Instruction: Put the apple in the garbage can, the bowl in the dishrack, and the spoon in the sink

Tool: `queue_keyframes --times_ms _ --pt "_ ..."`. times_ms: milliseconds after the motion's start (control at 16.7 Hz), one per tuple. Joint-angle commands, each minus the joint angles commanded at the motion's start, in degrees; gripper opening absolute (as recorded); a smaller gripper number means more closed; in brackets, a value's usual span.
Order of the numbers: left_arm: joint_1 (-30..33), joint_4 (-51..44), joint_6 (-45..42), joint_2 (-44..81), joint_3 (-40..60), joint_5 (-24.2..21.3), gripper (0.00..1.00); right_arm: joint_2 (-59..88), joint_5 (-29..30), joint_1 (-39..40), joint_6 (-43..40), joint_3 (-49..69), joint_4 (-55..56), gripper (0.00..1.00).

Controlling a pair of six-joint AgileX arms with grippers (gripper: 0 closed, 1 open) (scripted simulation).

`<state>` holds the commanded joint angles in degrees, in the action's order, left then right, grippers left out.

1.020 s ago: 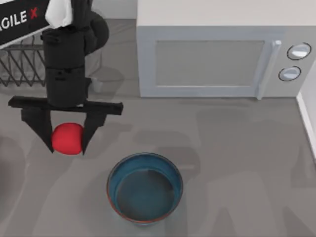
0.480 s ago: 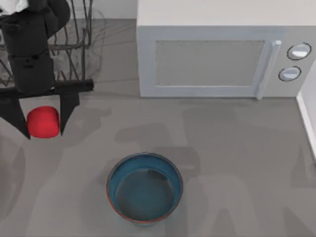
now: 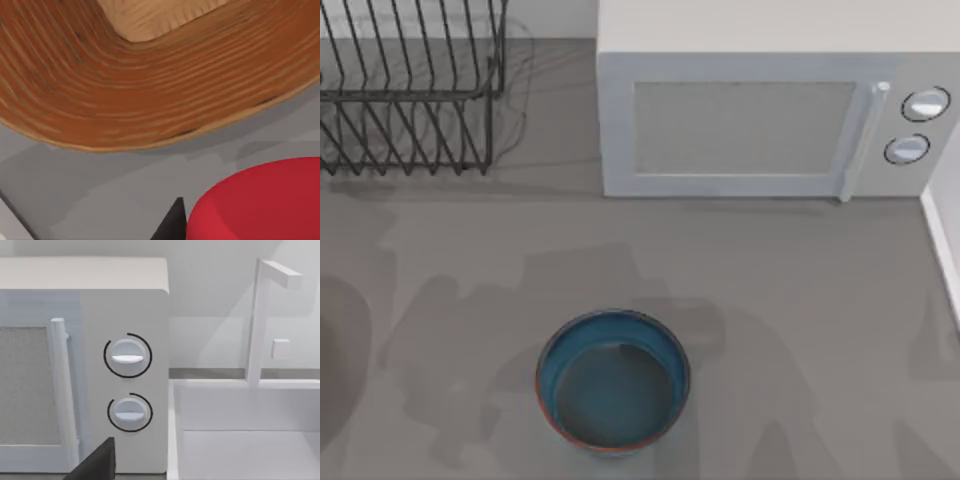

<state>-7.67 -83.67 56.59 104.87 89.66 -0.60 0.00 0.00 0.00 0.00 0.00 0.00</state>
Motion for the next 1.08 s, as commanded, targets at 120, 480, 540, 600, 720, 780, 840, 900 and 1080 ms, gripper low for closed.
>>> queue_keyframes --times_ms 120,480,540,600,720,780,840,900,1080 --pt "-5.7 2.0 6.0 -3.7 -2.2 0.5 0.0 0.0 0.0 0.0 0.0 0.0 0.0 1.0" --pt "-10.7 6.0 11.7 -8.9 -5.0 1.3 0.0 0.0 0.0 0.0 0.0 0.0 0.0 1.0" --pt "-10.7 6.0 11.7 -8.9 -5.0 1.3 0.0 0.0 0.0 0.0 0.0 0.0 0.0 1.0" --pt "-10.5 5.8 11.5 -8.7 -4.8 1.3 0.0 0.0 0.0 0.0 0.0 0.0 0.0 1.0" --pt "-10.4 6.7 11.4 -8.6 -5.7 1.3 0.0 0.0 0.0 0.0 0.0 0.0 0.0 1.0" --pt "-10.5 8.0 11.4 -8.5 -6.9 1.3 0.0 0.0 0.0 0.0 0.0 0.0 0.0 1.0" --pt "-10.7 9.9 11.4 -8.5 -8.4 1.3 0.0 0.0 0.0 0.0 0.0 0.0 0.0 1.0" --pt "-10.8 12.1 11.3 -8.3 -10.2 1.3 0.0 0.0 0.0 0.0 0.0 0.0 0.0 1.0" --pt "-11.1 18.7 11.2 -7.6 -16.0 1.4 0.0 0.0 0.0 0.0 0.0 0.0 0.0 1.0"
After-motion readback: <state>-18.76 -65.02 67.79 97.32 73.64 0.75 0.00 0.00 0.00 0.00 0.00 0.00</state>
